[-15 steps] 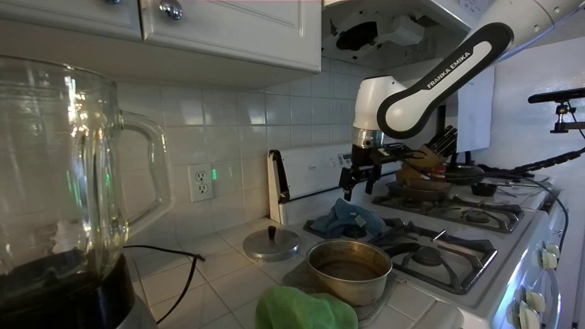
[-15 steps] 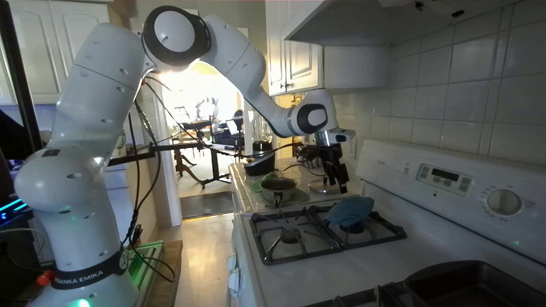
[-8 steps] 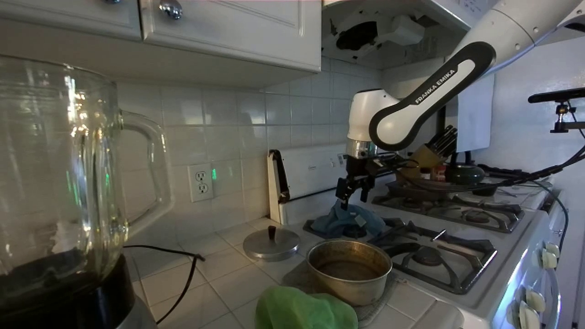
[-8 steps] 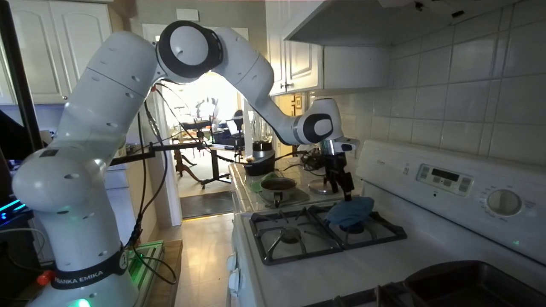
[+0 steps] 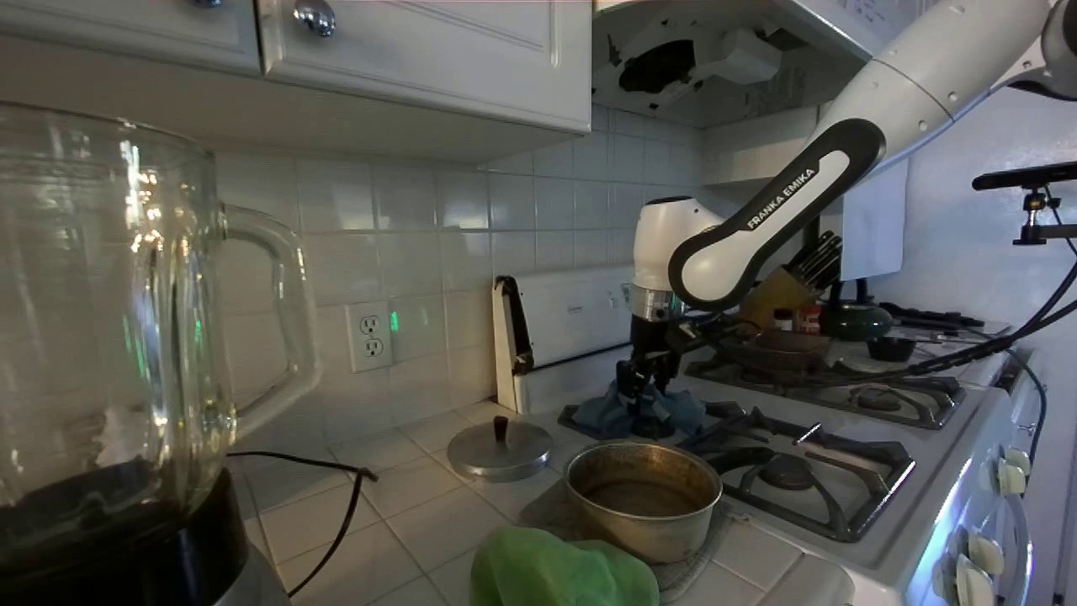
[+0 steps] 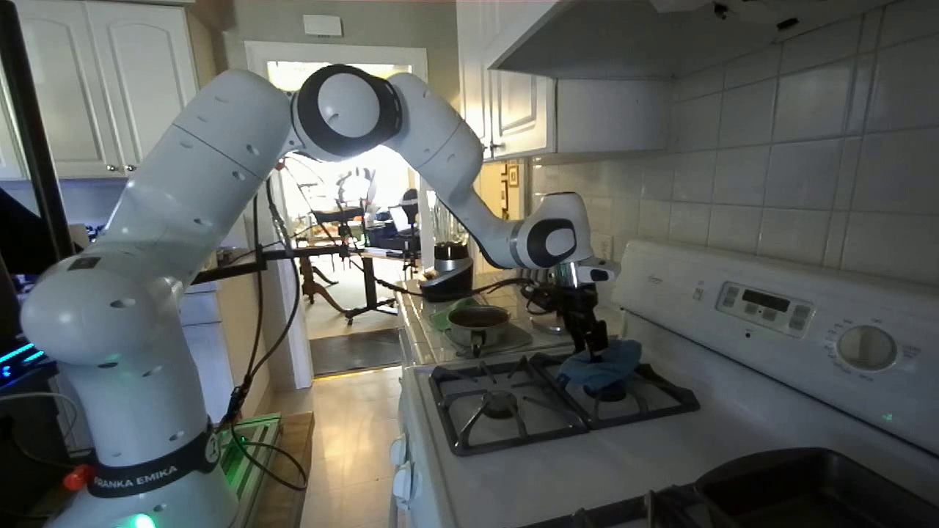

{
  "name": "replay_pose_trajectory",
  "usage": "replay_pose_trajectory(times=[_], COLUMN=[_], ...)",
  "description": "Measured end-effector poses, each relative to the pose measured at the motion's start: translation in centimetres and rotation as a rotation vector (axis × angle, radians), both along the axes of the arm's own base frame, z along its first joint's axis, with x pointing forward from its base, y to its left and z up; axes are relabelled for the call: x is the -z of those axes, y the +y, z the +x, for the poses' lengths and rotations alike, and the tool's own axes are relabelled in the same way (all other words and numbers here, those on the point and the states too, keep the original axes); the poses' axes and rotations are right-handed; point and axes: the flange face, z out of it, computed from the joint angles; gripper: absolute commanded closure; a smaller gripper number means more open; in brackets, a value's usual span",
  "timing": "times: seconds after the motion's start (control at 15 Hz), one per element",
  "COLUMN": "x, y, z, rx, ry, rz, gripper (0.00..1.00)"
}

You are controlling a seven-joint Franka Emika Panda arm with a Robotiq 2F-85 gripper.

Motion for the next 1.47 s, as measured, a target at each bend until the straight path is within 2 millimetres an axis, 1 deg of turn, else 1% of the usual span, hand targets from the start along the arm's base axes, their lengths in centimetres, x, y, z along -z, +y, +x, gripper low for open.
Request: replay_pose_trajectory(times=[0.07, 0.2, 0.33, 0.4, 0.53, 0.6, 0.73, 0.93, 1.13, 1.33, 1.47], x=[0.2, 0.0, -0.6, -1.1, -2.1, -2.5, -3.1, -4.5, -6.7, -8.6, -8.8], y=[0.0, -0.1, -0.4, -0.3, 0.4, 0.9, 1.8, 3.2, 4.1, 3.9, 2.9], z=[0.2, 0.5, 1.0, 1.3, 1.6, 1.6, 1.2, 0.2, -1.2, -2.6, -3.4], rx=[0.001, 0.012, 0.022, 0.021, 0.006, -0.002, -0.019, -0.041, -0.061, -0.046, -0.013], ry=[-0.01, -0.047, -0.096, -0.131, -0.196, -0.217, -0.238, -0.245, -0.259, -0.248, -0.199], rz=[0.008, 0.043, 0.079, 0.095, 0.119, 0.128, 0.139, 0.145, 0.135, 0.067, 0.005], gripper=[0.68, 0.81, 0.96, 1.0, 1.0, 0.98, 0.99, 0.99, 0.98, 0.98, 0.98])
